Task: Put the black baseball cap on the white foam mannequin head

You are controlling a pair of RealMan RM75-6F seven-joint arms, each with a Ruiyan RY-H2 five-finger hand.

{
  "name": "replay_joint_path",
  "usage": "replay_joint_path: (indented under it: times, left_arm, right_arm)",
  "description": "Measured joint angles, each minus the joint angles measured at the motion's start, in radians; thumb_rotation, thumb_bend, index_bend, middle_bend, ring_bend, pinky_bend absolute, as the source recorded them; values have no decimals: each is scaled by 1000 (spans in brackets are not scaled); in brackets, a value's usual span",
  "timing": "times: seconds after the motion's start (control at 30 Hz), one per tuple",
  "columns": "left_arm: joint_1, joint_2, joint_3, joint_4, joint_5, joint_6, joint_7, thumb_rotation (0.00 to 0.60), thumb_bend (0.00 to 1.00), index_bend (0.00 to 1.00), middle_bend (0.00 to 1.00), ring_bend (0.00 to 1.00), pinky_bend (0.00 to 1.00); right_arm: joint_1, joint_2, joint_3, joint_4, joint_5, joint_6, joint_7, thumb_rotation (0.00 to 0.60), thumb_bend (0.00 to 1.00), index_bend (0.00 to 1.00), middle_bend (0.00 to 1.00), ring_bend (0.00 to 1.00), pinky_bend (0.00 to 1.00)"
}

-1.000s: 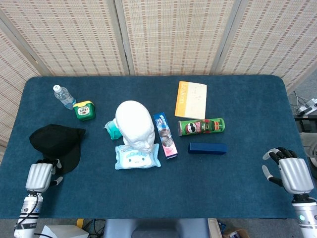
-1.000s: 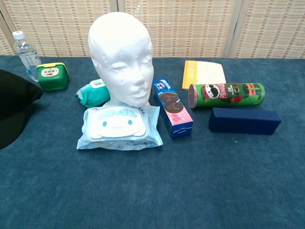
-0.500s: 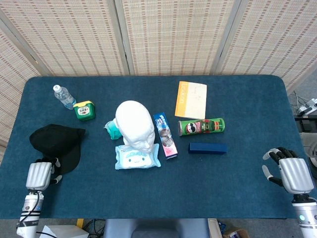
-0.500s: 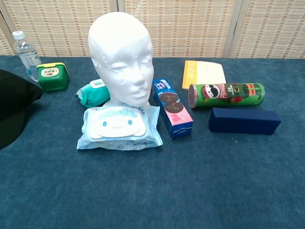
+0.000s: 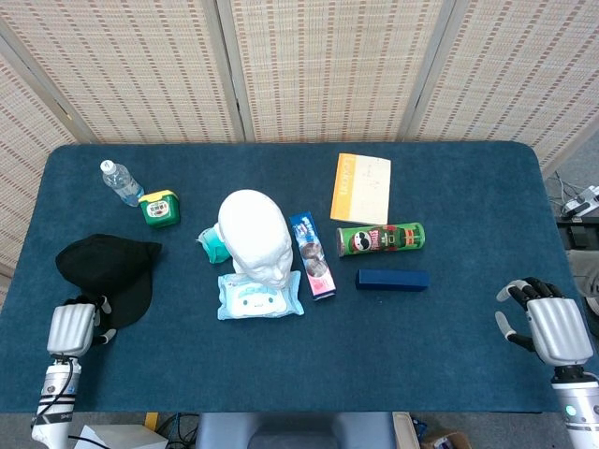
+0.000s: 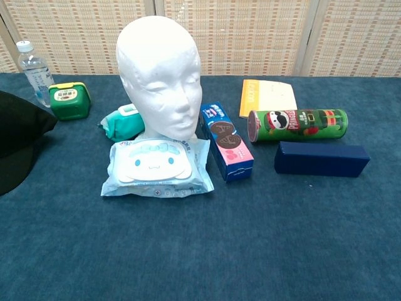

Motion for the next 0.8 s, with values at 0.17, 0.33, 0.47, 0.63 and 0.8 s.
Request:
replay_joint_path:
  times: [0.17,0.33,0.47,0.63,0.8]
  left_arm:
    - [1,-1,2,4,-1,-5,-4,600,0,526,684,419,428]
    - [-2,-7,0,15,-2,-7,-6,600,0,526,684,419,428]
    - [-5,-14,-2,29,-4,-12,-5,600,0,526,684,419,428]
    - [-9,-31,-4,64,-4,-8,-6,600,1,526,687,421,428]
    - [-11,-61,-11,124,5,29,-33,600,4,525,692,427,428]
  right_arm:
    - [1,0,0,-1,0,-2,-3,600,369,455,404,284,332]
    - [1,0,0,-2,0,-2,-3,600,369,456,404,284,332]
    - [0,1,0,-2,0,-1,-1,600,369,456,404,284,332]
    - [0,2,0,-2,-1,0,3,600,369,455,404,284,332]
    - [0,2,0,-1,-1,-1,3,600,369,456,404,284,332]
